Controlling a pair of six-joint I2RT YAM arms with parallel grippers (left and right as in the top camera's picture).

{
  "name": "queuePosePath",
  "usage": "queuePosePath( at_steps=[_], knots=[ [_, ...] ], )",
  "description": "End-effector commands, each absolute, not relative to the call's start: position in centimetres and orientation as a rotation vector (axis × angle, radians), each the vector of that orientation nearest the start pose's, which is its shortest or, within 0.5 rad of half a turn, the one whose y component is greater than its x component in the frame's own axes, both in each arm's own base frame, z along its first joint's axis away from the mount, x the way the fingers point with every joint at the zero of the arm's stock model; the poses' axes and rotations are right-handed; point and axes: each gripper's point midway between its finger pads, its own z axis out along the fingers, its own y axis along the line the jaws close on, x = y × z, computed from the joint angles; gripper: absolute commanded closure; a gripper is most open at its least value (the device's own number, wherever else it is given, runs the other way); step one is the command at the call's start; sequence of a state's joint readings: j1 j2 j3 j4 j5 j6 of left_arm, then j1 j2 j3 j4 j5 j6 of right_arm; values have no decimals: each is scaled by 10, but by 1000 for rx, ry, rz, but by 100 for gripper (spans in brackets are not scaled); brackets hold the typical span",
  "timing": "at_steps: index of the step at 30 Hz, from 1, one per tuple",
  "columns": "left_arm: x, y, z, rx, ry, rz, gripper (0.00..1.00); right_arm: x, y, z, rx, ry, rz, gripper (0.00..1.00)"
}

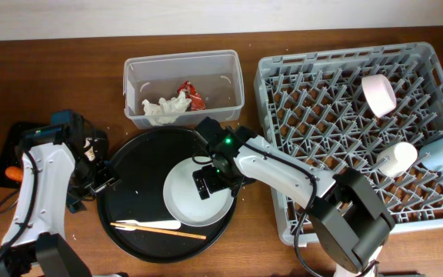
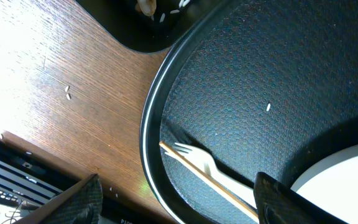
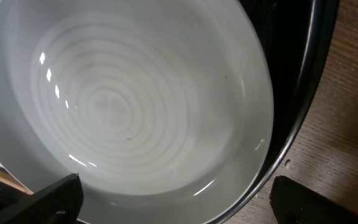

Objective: Sort waste into correct bins and load items into the dishwasher rack
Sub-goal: 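Reach the right gripper to the white plate and grasp its rim, then lift the white plate with the right gripper toward the dish rack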

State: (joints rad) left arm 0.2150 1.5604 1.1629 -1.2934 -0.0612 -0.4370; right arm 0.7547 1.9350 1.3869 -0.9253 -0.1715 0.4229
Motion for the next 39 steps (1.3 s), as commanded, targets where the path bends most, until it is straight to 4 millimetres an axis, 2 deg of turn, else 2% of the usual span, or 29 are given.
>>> queuePosePath(
  at_steps=[1,4,8,15,21,24,29,32,33,34,35,38,39],
  knots=[
    [228,62,93,-1011,3094,144,23,252,277,30,-538,3114,251,0],
    [228,62,93,-1011,3093,144,23,247,280,20,-546,3150,268,0],
    [228,62,93,-1011,3092,145,23,247,282,20,-547,3145,282,0],
    [228,62,93,-1011,3093,144,23,260,291,47,-547,3082,319,1],
    [228,62,93,-1011,3093,144,23,252,290,25,-561,3133,303,1],
    [228,62,93,-1011,3092,144,22,246,296,24,-592,3125,311,1],
    [228,62,93,-1011,3093,145,23,247,295,18,-569,3121,298,0],
    [228,62,93,-1011,3093,144,23,249,287,11,-502,3122,242,6],
    [228,62,93,-1011,3092,144,23,248,287,7,-499,3120,247,12],
    [228,62,93,-1011,3093,144,23,246,284,2,-499,3124,242,20],
    [228,62,93,-1011,3093,144,23,245,283,-1,-497,3125,240,34],
    [228,62,93,-1011,3093,144,23,249,284,-2,-495,3108,240,56],
    [228,62,93,-1011,3093,144,23,252,282,-2,-491,3094,214,66]
  ],
)
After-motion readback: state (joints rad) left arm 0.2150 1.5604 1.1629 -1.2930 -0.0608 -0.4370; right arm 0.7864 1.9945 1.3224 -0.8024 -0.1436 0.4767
